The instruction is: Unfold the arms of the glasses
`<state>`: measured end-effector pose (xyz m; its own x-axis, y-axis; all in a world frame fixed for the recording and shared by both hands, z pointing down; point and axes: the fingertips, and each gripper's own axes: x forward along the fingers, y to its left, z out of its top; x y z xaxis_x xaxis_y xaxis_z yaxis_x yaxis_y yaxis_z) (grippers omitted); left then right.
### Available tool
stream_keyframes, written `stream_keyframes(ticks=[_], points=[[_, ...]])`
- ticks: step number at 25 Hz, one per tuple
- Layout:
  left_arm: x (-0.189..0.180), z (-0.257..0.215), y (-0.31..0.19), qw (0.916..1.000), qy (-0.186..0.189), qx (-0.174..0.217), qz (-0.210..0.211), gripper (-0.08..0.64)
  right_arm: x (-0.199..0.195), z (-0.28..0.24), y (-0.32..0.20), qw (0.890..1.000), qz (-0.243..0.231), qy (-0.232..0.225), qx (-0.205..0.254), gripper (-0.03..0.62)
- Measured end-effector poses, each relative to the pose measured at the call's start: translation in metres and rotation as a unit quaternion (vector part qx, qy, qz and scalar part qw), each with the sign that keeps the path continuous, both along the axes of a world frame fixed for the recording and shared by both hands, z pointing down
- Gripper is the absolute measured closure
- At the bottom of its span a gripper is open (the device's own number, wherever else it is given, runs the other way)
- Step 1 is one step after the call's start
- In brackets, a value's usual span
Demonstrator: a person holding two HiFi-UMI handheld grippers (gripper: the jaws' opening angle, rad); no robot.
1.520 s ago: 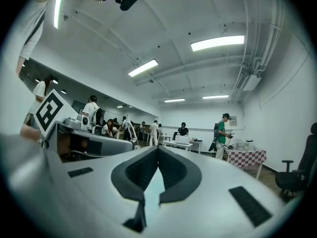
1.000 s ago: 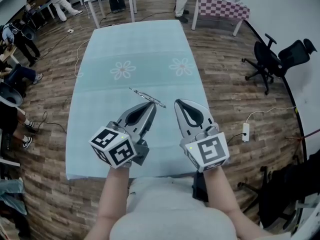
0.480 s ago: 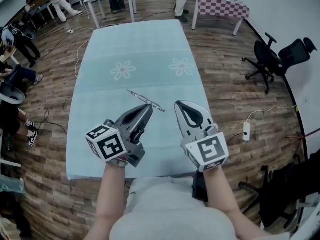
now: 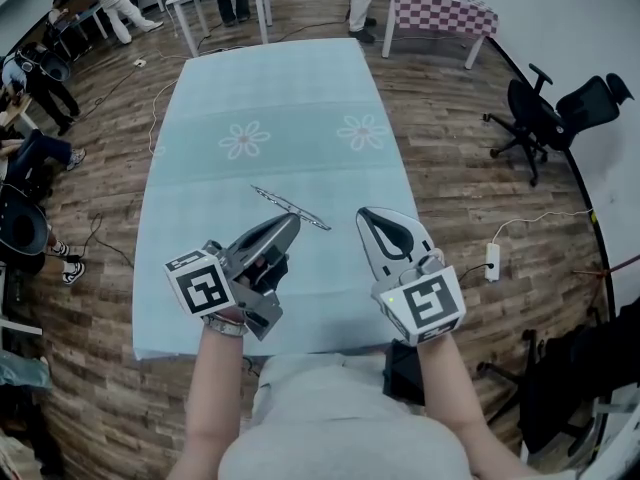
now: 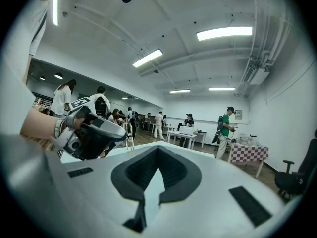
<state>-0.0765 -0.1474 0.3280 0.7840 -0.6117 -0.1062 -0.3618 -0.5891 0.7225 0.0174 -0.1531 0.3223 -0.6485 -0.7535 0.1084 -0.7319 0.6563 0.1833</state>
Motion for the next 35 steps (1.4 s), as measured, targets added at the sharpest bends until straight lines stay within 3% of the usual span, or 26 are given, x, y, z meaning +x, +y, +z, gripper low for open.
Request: stream_keyframes(ticks=[4,10,14,20,28,35], points=[[0.002,0.0,0.001,0.999,0.027,-0.019,0.029,0.551,0.001,0.006,0.001,1.0,-0.006,0.0,-0.009,0.586],[0.01,0.0,0.006,0.9936,0.061,-0.055,0.077,0.551,-0.003,0.011,0.013,0.995,-0.05,-0.067,-0.045,0.586],[0.013,-0.001,0.008,0.988,0.074,-0.079,0.11,0.551,0.002,0.018,0.018,0.995,-0.049,-0.065,-0.053,0.586],[0.01,-0.006,0.01,0.9715,0.106,-0.126,0.17,0.551,0.002,0.022,0.02,0.995,-0.054,-0.055,-0.056,0.586],[0.01,-0.007,0.017,0.9451,0.121,-0.187,0.239,0.551,-0.007,0.025,0.032,0.995,-0.086,-0.028,-0.05,0.586],[0.011,-0.005,0.019,0.9393,0.118,-0.201,0.252,0.551,-0.015,0.019,0.048,0.985,-0.165,-0.026,-0.052,0.586]])
